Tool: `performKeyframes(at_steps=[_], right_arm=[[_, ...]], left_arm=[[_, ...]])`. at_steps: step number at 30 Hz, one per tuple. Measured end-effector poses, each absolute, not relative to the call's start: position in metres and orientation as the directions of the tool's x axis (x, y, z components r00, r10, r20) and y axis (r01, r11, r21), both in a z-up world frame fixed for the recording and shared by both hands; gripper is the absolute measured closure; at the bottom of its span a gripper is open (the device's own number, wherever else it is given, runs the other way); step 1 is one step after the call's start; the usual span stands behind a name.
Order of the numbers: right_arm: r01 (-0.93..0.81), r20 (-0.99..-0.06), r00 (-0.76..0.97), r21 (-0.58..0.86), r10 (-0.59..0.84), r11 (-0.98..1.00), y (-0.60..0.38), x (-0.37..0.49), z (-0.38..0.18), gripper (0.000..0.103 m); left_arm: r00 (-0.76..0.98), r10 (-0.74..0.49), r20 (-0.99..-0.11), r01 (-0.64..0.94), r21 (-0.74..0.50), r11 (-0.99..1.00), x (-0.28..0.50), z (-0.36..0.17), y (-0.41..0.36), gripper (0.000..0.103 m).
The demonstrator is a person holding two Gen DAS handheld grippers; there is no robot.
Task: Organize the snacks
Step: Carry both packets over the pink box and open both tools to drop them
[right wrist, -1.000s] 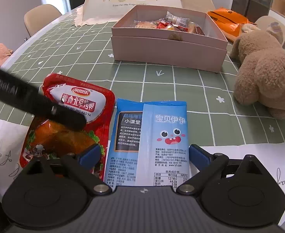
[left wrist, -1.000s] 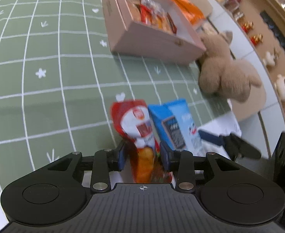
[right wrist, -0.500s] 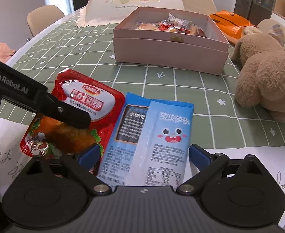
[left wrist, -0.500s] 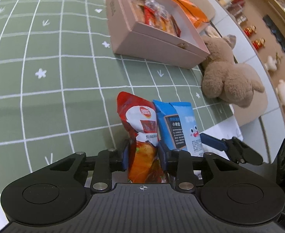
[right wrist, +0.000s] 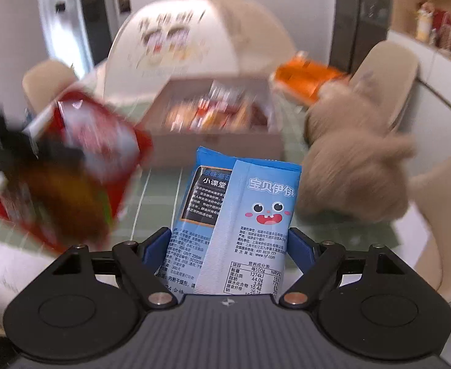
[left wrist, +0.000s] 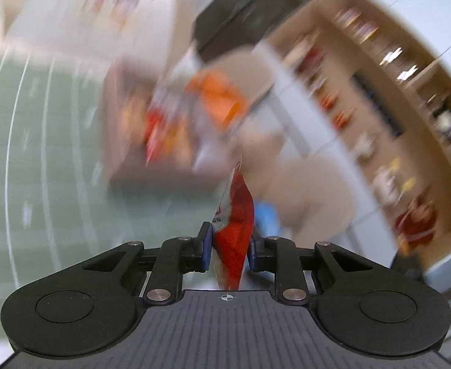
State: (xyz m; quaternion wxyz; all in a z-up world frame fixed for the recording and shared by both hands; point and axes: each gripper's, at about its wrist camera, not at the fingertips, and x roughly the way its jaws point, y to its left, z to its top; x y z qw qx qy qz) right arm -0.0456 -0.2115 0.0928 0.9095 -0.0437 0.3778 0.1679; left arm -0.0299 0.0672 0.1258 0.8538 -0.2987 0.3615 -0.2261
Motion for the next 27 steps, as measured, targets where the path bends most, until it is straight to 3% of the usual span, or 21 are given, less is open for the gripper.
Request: performKeyframes(at_steps=[7,12,18,23,27], right_arm=[[-0.339,-0.616,0.731,0.043,0.292,0.940,-0.213,-0.037,0.135,0.021],[-0.358,-0.594,0.756,-0.027,0.273,0.933,-0.202,-0.043,0.146,0.021],[-0.333,-0.631,0.733,-0.008,0.253,0.943,-0.215,-0.031,0.152,0.021],[-0.379,-0.560,0.768,-0.004,0.312,0.925,-0.212,0.010,0.206,0.020],[-0.428,-0.567,0.750,-0.023,0.340,0.904,-0.185,0.074,0.235,0.018]], left_arm=[[0.791,-0.550,-0.267,0.259,-0.668,0.698,0.044,0.219,0.078,0.074],[0.804,-0.459,-0.379,0.115,-0.657,0.745,0.087,0.195,0.089,0.073],[0.777,-0.456,-0.433,0.090,-0.641,0.762,0.046,0.153,0.091,0.073],[0.754,-0.429,-0.497,0.035,-0.622,0.782,0.012,0.129,0.095,0.073],[0.762,-0.397,-0.512,0.030,-0.584,0.811,-0.010,0.127,0.098,0.073]])
